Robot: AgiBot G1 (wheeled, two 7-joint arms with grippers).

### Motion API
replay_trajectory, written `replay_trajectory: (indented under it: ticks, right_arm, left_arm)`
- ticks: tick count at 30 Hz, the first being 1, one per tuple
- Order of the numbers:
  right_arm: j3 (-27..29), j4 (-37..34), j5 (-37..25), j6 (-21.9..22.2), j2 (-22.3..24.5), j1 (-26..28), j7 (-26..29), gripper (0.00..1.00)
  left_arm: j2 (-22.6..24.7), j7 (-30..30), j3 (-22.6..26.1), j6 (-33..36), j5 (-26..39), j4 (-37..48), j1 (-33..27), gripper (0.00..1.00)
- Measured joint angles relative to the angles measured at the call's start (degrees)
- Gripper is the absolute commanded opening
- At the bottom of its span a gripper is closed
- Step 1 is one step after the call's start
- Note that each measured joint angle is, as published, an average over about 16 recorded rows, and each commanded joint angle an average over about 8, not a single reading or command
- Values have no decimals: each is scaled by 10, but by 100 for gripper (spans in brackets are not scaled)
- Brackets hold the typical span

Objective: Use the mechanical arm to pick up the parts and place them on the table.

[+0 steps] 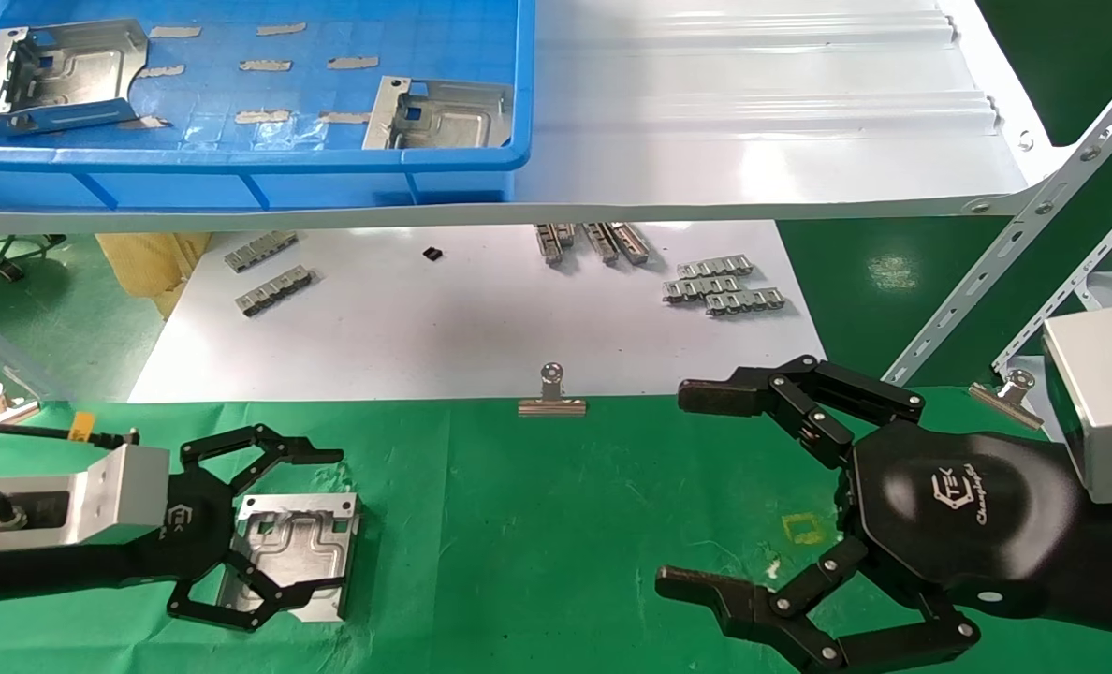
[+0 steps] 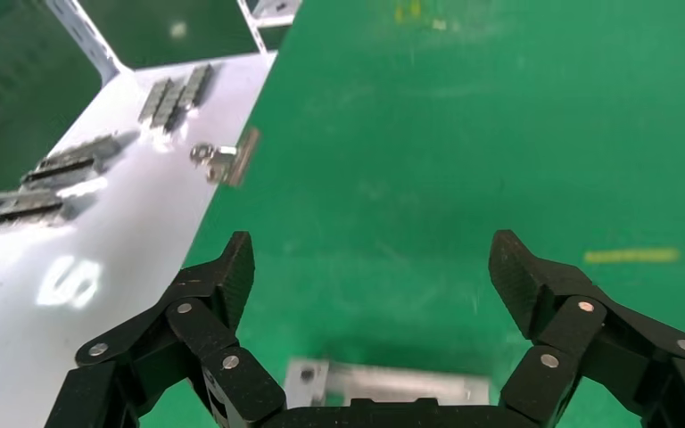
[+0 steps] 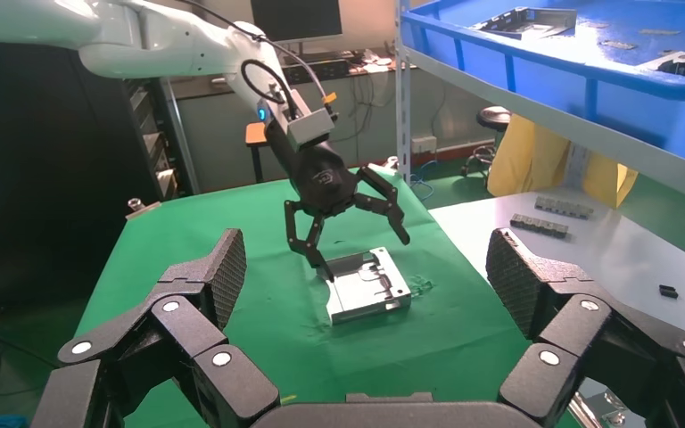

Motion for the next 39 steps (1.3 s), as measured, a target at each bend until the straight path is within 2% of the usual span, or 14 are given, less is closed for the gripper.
replay_trajectory:
  ticks: [39]
  right_arm:
    - [0, 0, 0, 0, 0, 0, 0, 100]
  left_arm:
    - [-44, -317, -226, -37, -58, -323, 150, 100]
